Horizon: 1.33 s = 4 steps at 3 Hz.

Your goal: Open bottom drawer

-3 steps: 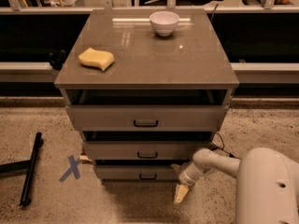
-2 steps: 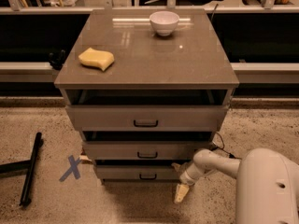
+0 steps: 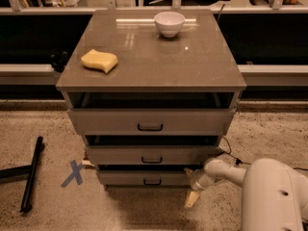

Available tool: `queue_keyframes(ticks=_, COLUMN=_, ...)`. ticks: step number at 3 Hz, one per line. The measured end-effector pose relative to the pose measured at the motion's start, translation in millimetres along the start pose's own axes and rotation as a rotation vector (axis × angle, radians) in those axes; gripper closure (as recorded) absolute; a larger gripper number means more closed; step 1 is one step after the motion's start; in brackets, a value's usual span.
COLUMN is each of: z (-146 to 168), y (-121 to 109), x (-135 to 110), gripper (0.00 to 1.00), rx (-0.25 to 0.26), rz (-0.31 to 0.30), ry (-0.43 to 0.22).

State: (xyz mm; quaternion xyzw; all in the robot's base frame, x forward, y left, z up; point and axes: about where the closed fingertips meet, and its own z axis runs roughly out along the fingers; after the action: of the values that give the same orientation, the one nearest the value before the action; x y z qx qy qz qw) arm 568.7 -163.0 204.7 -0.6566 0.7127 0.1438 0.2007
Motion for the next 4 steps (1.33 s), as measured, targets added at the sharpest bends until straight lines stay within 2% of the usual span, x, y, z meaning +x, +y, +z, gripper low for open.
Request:
queue_keyframes(ticks=1, z=7, y=-13, x=14, gripper=0.0, rx=0.04, rz=0.011, ry=0.013)
queue_keyframes(ticks=2, z=7, y=-31, x=17, gripper=0.0, rx=0.09, rz=0.005, ry=0.01)
queue_keyframes(ticks=3, z=21, y=-40, x=22, gripper=0.22, rx=0.078, rz=0.009, ry=0.009)
queue_keyframes(ticks=4, z=28, y=-33, x=24, gripper=0.45, rx=0.041, rz=0.005, ry=0.013)
